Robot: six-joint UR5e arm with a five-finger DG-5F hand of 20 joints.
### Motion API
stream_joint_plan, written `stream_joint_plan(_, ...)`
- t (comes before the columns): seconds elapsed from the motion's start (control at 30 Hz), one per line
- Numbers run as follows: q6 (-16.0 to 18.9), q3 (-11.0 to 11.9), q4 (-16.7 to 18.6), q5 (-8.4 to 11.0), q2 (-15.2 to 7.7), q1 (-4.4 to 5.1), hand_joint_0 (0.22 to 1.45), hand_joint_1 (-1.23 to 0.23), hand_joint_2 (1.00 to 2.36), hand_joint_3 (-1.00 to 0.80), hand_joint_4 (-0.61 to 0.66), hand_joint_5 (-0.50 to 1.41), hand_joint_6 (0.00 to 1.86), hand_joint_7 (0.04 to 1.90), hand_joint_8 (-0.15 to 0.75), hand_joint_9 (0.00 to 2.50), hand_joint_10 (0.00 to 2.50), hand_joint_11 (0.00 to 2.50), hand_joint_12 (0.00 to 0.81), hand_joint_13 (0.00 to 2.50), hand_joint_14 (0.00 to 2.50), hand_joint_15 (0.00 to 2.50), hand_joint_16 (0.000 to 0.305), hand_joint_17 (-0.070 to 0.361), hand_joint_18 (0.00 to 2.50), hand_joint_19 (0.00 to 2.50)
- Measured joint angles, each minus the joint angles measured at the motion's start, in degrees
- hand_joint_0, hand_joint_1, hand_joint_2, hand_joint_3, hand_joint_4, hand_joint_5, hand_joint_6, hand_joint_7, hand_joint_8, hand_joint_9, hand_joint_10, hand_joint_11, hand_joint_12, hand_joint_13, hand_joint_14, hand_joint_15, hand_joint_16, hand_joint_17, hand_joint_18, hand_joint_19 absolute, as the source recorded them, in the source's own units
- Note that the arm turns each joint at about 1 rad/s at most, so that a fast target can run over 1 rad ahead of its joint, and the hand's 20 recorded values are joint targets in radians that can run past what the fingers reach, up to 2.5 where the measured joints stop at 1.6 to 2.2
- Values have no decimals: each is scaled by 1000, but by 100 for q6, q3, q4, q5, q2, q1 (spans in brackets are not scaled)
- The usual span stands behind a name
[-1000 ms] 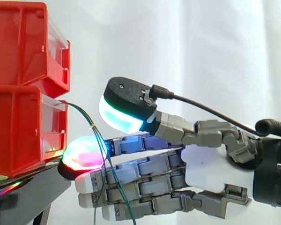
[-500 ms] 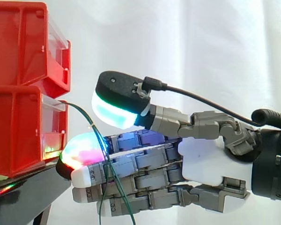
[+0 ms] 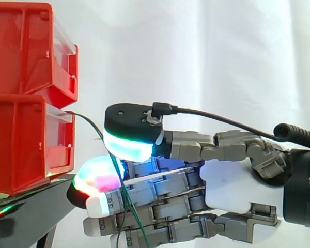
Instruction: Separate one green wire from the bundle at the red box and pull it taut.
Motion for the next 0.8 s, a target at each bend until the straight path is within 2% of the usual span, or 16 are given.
stream_joint_plan(0.1, 84, 31, -94, 0, -1, 2, 572, -736, 1014, -156, 253, -160, 847, 1002, 303, 880, 9, 331, 349, 680, 3, 93, 47, 105, 694, 145)
stream_joint_plan(0.23, 185, 112, -291, 0, 1, 0, 567, -735, 1014, -143, 254, -157, 856, 1005, 311, 906, 10, 343, 358, 691, 3, 91, 48, 108, 712, 137)
stream_joint_plan(0.37, 316, 248, -646, 0, 0, 2, 583, -701, 1006, -15, 188, -157, 907, 1026, 341, 967, 11, 454, 389, 751, 4, 129, 54, 121, 779, 119)
stream_joint_plan(0.53, 529, 374, -1023, 0, 2, 5, 596, -697, 1004, 15, 138, -159, 917, 1046, 343, 980, 12, 517, 395, 769, 5, 151, 54, 123, 804, 117)
stream_joint_plan(0.67, 740, 414, -1282, 0, 34, 6, 608, -722, 1010, -36, 150, -169, 922, 990, 330, 966, 16, 554, 379, 753, 6, 171, 51, 114, 779, 142)
stream_joint_plan(0.73, 824, 419, -1410, -2, 62, 7, 597, -779, 1015, -91, 160, -173, 919, 1022, 317, 959, 17, 573, 367, 741, 6, 173, 48, 108, 755, 160)
stream_joint_plan(0.8, 877, 417, -1522, -5, 96, 7, 564, -795, 1010, -336, 195, -177, 914, 1050, 293, 954, 15, 587, 342, 723, 7, 182, 43, 97, 720, 196)
